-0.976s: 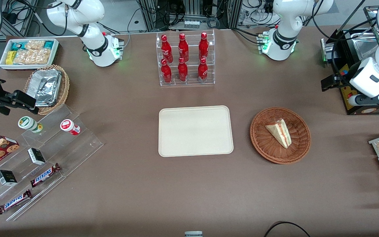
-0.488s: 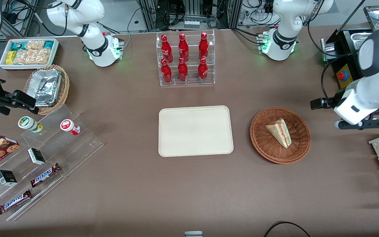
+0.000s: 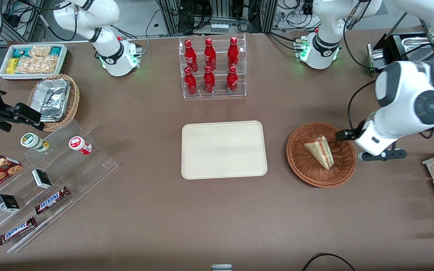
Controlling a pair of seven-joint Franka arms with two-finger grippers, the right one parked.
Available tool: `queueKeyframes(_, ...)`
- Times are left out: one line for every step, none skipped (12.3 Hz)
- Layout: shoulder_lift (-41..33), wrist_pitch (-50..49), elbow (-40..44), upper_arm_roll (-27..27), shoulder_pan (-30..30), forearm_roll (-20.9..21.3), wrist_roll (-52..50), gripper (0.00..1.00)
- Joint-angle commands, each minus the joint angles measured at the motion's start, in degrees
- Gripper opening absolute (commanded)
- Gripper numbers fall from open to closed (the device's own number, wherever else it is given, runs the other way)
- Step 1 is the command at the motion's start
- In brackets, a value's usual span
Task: Place sandwich from basket to tray
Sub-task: 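Move the left gripper over the sandwich in the wicker basket, then lower the open left gripper around the sandwich and close it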
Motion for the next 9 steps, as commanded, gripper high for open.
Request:
queueKeyframes(-2.02, 9.12, -8.29, 0.45, -0.95, 0.10, -4.99, 1.00)
queueKeyframes(-2.37, 13.43, -11.10, 0.45, -1.74, 0.10, -7.80, 1.00)
queueKeyframes(-2.37, 17.39, -13.65, 0.45, -2.09, 0.10, -10.96, 1.00)
queueKeyframes(-2.55, 20.91, -16.11, 0.45, -2.18, 0.01, -14.91, 1.00)
queueKeyframes(-2.55, 24.25, -17.88, 0.45, -2.70, 0.10, -19.73, 1.00)
queueKeyframes(-2.20, 25.76, -18.59, 0.45, -3.41, 0.10, -25.09, 1.00)
queueKeyframes(-2.02, 25.86, -18.60, 0.45, -3.59, 0.10, -29.32, 1.00)
queueKeyframes(-1.85, 25.86, -18.69, 0.37, -3.59, 0.10, -31.97, 1.00)
queueKeyframes(-1.59, 25.95, -18.69, 0.36, -3.59, 0.10, -33.82, 1.00)
